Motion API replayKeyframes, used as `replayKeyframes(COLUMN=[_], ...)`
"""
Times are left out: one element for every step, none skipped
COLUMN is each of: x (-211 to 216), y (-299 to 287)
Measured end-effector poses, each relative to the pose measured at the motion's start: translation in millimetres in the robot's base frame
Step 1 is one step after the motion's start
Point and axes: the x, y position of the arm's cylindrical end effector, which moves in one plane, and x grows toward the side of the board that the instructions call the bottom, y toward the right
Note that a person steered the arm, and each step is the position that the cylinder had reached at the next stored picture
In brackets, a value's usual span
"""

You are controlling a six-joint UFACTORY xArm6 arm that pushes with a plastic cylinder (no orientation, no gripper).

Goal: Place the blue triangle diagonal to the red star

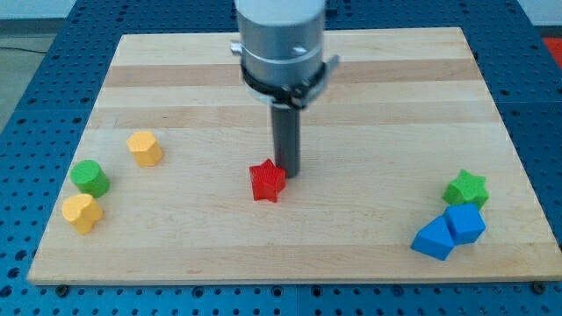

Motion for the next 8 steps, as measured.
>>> replayKeyframes(x=[-44.0,-56.4,11.3,72.1,77.4,80.7,122.6,122.7], y=[85.1,223.7,258.3,222.2,130.9,137.7,217.9,213.8])
